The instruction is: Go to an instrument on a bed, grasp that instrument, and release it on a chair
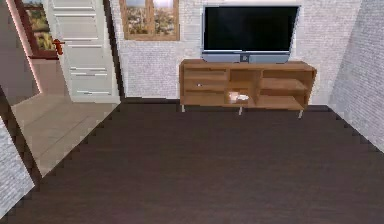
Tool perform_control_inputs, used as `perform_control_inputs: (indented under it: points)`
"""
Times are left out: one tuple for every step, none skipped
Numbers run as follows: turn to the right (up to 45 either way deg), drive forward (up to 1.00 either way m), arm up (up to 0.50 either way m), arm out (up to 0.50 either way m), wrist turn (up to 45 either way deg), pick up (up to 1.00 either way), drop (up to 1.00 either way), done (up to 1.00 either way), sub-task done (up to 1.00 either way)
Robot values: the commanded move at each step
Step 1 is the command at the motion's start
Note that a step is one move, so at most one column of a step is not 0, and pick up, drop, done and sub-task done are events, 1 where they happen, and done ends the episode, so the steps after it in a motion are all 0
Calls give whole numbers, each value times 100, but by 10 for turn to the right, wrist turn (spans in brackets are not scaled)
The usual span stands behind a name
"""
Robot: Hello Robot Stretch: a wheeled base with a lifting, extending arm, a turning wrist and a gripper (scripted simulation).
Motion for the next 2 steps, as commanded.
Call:
perform_control_inputs:
  points:
    - [420,0,0,0,0,0,0,0,0]
    - [450,0,0,0,0,0,0,0,0]
